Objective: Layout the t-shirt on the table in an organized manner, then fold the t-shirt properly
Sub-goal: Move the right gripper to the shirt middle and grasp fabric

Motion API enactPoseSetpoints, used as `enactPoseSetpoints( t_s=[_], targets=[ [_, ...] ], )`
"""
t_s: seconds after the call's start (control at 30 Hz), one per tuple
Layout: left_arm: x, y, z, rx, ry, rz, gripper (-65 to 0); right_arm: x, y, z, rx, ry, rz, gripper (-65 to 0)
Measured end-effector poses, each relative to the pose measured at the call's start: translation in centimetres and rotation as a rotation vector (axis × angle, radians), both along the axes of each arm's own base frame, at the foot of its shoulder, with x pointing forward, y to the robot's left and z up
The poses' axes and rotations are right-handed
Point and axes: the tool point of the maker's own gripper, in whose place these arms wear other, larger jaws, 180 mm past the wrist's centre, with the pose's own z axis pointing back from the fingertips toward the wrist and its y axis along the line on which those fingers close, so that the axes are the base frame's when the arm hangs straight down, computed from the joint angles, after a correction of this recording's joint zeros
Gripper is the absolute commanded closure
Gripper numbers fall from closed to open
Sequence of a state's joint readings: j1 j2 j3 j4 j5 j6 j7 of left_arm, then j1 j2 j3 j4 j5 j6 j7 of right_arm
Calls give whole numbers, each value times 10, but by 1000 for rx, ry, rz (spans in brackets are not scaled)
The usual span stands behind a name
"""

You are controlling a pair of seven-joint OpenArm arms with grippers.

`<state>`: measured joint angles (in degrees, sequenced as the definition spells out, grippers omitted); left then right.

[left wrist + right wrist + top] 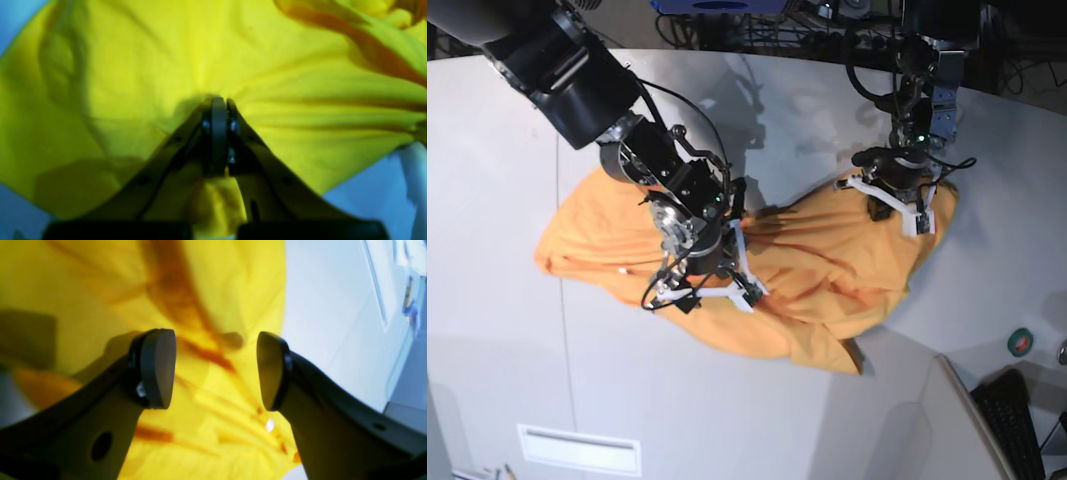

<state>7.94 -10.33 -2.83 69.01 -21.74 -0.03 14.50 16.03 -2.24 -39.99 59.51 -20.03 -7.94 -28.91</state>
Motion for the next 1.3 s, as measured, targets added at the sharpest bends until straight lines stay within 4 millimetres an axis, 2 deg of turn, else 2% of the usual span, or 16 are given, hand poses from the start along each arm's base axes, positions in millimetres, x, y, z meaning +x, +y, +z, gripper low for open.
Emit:
enactPoseSetpoints(
  t_s=[0.17, 0.23, 0.27, 0.33, 0.4, 0.43, 0.57, 0.67, 0.73, 0.83, 0.97, 1.17, 1.3],
  targets=[
    [-9, 3, -3, 16, 12, -17, 0, 4, 27, -11, 7, 10, 55, -365],
    [-14, 7, -4, 20, 12, -20, 0, 8, 23, -17, -14, 17, 60, -357],
    [-16, 9, -4, 25, 13, -20, 0, 10, 20, -19, -21, 15, 63, -330],
    [-19, 14, -4, 35, 18, -23, 0, 16, 12, -19, -33, 1, 63, -210],
    [-22, 19, -4, 44, 23, -33, 0, 19, 8, -20, -33, -10, 68, -36],
    [-25, 22, -4, 51, 27, -42, 0, 18, 9, -21, -32, -7, 69, 0],
    [-33, 36, -4, 77, 33, -41, 0, 19, 12, -15, -17, -24, 72, 0],
    [-38, 46, -4, 98, 45, -43, 0, 10, 13, -2, 3, -29, 37, 0],
    [-40, 53, -3, 115, 51, -47, 0, 3, 20, 9, 34, -32, 36, 0],
    [-38, 58, 0, 132, 59, -38, 0, 10, 19, 29, 48, -60, 21, 0],
    [-36, 51, 8, 136, 76, -60, 0, 37, -15, 43, 53, -69, -71, 0],
    [-22, 39, 24, 130, 27, -88, 0, 62, -77, 15, 117, 64, -184, 0],
    [-22, 43, 27, 138, 24, -87, 0, 68, -119, -10, 178, 120, -311, 0]
  ],
)
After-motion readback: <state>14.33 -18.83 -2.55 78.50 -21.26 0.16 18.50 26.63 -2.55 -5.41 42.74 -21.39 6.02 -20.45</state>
